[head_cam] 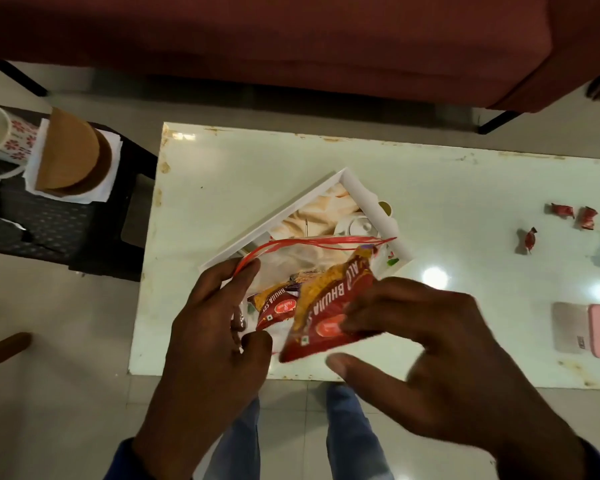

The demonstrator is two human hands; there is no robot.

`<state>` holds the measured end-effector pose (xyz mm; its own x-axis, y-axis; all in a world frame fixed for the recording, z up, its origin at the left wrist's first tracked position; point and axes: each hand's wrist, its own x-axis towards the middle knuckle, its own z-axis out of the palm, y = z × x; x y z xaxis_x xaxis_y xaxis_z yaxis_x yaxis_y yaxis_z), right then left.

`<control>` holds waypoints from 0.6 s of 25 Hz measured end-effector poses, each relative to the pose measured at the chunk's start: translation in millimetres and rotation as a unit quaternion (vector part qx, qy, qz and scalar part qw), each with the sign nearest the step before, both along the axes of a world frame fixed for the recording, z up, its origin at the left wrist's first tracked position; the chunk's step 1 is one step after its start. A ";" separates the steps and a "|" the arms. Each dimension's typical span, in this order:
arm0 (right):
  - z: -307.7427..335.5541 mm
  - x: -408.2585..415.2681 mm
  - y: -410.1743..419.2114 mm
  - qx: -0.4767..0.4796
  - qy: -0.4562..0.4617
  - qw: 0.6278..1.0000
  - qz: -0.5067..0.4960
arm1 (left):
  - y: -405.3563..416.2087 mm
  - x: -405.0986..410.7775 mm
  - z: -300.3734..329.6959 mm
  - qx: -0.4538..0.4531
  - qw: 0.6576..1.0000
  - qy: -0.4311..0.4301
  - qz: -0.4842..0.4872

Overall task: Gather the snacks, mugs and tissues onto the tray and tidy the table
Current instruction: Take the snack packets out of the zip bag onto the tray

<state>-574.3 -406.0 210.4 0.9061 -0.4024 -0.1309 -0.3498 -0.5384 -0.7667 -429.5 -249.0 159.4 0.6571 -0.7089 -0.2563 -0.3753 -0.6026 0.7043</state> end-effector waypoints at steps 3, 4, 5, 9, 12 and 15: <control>26.1 -10.8 -11.0 -0.046 -0.012 0.998 -0.028 | 2.4 -1.6 -3.6 -0.001 1.000 0.013 0.014; 28.9 -12.4 -15.5 -0.076 -0.024 0.996 -0.038 | 2.4 -2.0 -3.7 -0.004 1.000 0.013 0.014; 29.0 -14.5 -21.7 -0.092 -0.041 0.993 -0.054 | 2.3 -2.2 -3.9 -0.004 1.000 0.013 0.013; 25.2 -27.2 -55.9 -0.053 -0.112 0.980 -0.154 | 6.0 2.0 -9.3 0.014 0.999 -0.004 -0.029; 11.3 -27.3 -82.8 0.062 -0.123 0.966 -0.220 | 12.7 7.5 -15.8 0.029 0.997 0.001 -0.066; -21.9 -19.9 -108.5 0.134 -0.066 0.941 -0.305 | 17.8 14.4 -19.2 -0.009 0.999 0.013 -0.038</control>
